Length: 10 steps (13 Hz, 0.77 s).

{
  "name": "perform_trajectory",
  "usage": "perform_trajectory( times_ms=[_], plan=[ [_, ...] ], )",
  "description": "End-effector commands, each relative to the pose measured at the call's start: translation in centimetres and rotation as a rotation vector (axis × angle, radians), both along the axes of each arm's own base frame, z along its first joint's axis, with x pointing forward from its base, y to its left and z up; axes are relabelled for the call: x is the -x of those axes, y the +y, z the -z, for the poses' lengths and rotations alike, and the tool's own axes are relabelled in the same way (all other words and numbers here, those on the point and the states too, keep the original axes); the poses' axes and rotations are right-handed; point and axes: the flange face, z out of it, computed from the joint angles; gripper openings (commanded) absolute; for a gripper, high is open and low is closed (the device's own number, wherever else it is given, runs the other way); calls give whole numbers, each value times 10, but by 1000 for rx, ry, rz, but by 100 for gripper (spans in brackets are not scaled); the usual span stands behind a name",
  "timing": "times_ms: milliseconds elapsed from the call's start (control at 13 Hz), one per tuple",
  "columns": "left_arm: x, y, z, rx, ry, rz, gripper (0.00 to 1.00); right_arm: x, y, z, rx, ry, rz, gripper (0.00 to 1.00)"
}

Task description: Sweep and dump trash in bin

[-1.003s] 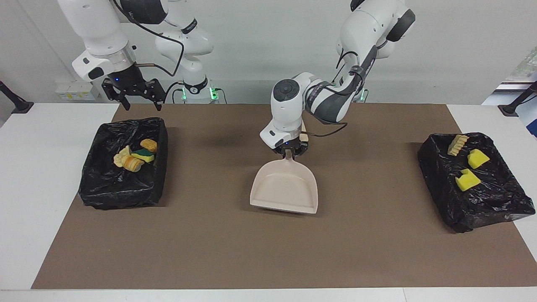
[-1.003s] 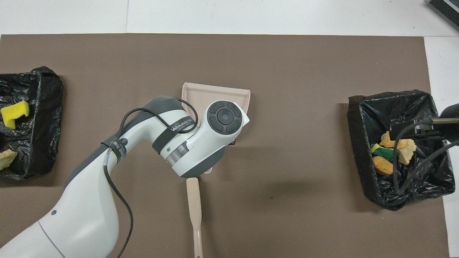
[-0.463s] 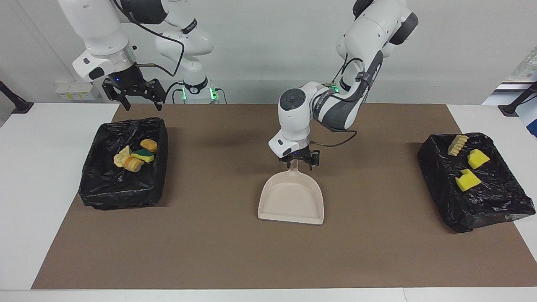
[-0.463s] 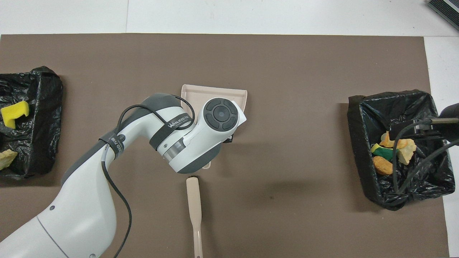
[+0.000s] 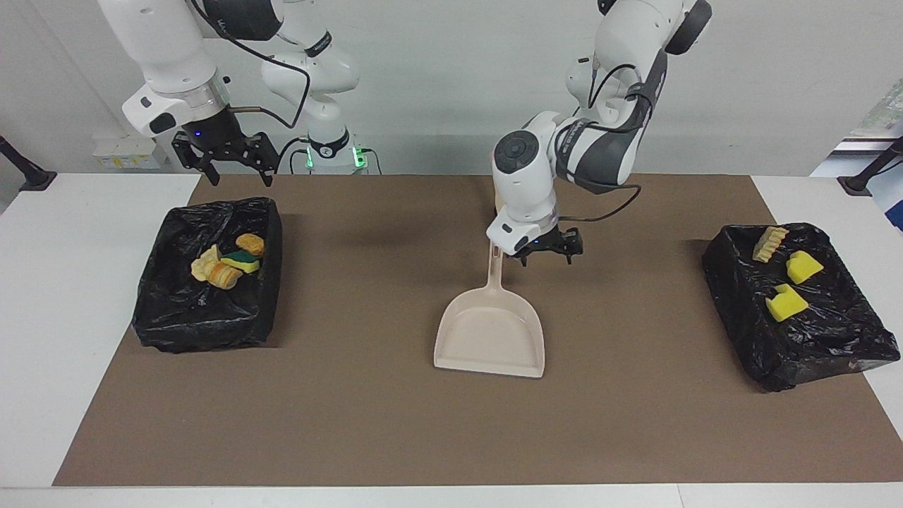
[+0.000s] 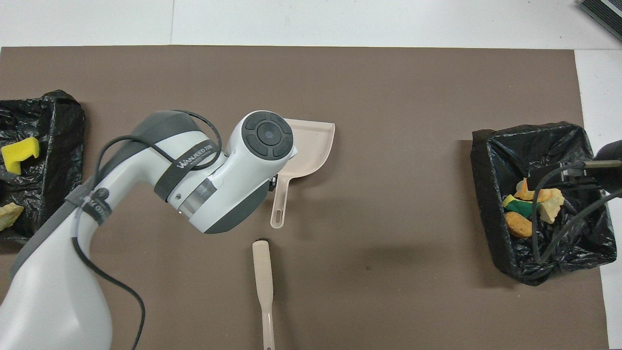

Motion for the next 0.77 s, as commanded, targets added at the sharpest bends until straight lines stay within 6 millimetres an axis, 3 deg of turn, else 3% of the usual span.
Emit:
perform_trajectory(
  times_ms=[0, 386, 695],
  plan=[
    [33, 66, -31, 68, 6, -12, 100, 6, 1, -1, -5, -10, -19, 100],
    [25, 152, -83, 147, -47, -12, 100, 7, 1, -2, -20, -1, -15, 100],
    [15, 210, -166, 263, -116, -1, 100, 6, 1, -2, -20, -2, -15, 100]
  ],
)
